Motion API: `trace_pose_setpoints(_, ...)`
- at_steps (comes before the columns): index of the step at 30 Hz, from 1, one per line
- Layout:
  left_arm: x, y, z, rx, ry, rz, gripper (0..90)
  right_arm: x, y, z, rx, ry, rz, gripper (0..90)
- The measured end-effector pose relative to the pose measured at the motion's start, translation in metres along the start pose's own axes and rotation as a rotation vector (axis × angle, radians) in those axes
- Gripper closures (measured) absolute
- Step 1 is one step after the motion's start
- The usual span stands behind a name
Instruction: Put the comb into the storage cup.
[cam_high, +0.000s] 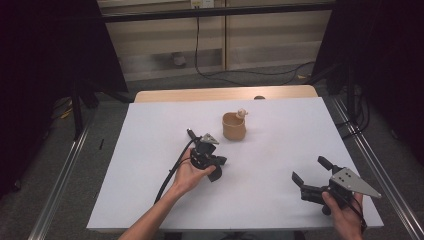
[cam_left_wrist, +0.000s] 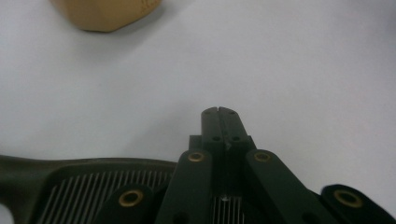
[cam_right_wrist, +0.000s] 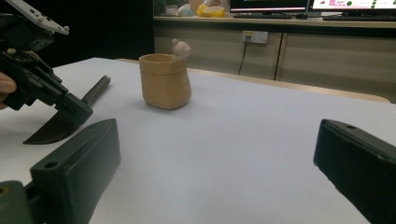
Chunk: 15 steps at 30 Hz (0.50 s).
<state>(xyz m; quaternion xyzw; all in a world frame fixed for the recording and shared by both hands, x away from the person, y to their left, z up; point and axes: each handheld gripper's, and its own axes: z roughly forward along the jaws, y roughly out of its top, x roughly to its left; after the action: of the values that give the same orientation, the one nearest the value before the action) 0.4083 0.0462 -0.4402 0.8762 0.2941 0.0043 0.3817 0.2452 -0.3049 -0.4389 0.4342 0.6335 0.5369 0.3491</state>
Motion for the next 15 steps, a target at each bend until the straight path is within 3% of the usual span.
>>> trace_pose_setpoints(15, 0.0014, -0.0053, 0.0075, 0.033, -0.006, 0.005, 90.0, -0.0007, 0.0001, -0.0005, -0.005, 0.004, 0.005, 0.0)
